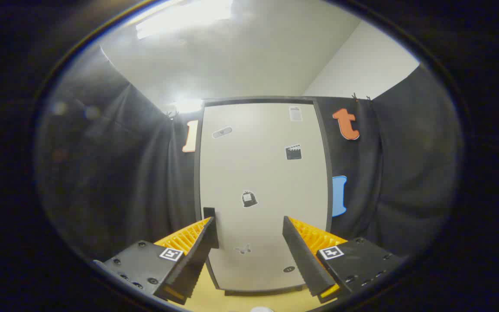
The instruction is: Open the shoe cabinet door, grab the shoes and put them into the shoe cabinet, then close the shoe cabinet door.
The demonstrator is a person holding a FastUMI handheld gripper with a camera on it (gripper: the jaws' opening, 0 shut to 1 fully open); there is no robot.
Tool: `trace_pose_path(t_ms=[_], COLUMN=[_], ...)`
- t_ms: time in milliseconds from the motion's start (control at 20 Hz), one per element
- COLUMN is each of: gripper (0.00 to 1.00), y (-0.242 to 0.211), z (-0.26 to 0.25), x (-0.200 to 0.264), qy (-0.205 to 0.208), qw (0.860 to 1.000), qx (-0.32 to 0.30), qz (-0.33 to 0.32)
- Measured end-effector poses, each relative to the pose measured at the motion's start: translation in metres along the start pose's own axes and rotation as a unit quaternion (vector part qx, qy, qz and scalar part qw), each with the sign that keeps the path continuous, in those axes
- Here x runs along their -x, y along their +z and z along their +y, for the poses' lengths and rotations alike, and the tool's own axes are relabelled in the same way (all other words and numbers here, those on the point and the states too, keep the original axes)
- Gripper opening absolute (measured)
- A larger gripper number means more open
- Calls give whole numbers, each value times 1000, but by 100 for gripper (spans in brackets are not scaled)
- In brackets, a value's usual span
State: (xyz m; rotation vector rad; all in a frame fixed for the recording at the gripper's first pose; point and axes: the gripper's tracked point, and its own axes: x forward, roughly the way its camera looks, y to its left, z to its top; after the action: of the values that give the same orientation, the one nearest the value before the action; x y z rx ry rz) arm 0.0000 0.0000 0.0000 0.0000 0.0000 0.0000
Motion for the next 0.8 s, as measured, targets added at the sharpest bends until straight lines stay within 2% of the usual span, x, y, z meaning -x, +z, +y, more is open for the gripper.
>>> trace_pose_path(t_ms=[800], gripper=[97], y=[-11], z=[-4], x=[-4], qy=[-6], qw=[1000], qx=[8], qz=[21])
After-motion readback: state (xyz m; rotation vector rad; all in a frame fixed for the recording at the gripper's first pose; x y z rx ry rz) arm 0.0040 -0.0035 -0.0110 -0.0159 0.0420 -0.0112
